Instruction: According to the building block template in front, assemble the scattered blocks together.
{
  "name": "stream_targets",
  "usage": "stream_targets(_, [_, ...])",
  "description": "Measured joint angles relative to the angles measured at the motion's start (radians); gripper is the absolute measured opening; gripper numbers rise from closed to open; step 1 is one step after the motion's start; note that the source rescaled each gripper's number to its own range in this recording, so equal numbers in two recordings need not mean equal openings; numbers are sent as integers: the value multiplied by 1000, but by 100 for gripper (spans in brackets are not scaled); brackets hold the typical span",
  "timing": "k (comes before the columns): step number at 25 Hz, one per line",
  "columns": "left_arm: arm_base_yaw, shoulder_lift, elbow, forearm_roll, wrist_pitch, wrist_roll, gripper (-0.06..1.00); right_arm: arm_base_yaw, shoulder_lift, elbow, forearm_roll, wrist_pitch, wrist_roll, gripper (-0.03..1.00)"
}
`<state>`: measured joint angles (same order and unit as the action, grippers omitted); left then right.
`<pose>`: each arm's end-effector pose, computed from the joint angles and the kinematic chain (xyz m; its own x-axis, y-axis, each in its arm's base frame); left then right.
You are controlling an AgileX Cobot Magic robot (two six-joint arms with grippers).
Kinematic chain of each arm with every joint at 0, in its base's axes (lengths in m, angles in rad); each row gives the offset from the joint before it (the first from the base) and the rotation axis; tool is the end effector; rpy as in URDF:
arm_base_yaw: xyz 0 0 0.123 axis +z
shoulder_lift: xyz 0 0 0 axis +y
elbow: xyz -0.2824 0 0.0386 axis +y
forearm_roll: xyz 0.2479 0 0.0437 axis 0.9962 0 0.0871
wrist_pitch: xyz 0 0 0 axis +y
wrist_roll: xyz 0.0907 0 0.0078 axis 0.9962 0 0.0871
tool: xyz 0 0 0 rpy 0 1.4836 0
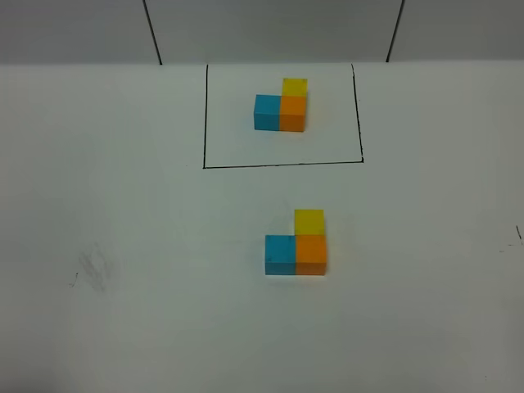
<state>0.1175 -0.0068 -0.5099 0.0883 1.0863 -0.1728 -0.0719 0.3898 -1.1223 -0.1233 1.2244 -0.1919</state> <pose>-0.0091 0.0061 0.2781 -0.4310 -0.1826 -0.8837 -0.2442 0.9664 -0.0806 -0.0090 -0.0099 0.4288 -0.4210 -0.2005 -0.8846 0.0822 0.9628 -0.2574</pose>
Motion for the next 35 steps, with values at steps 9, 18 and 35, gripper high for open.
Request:
stream_targets(9, [0,0,0,0,0,0,74,36,-265,330,107,-145,52,78])
stream_targets(18, [0,0,0,0,0,0,74,86,-395,537,123,-201,67,78])
stream_targets(35, [0,0,0,0,0,0,74,86,-397,619,123,-158,122,66])
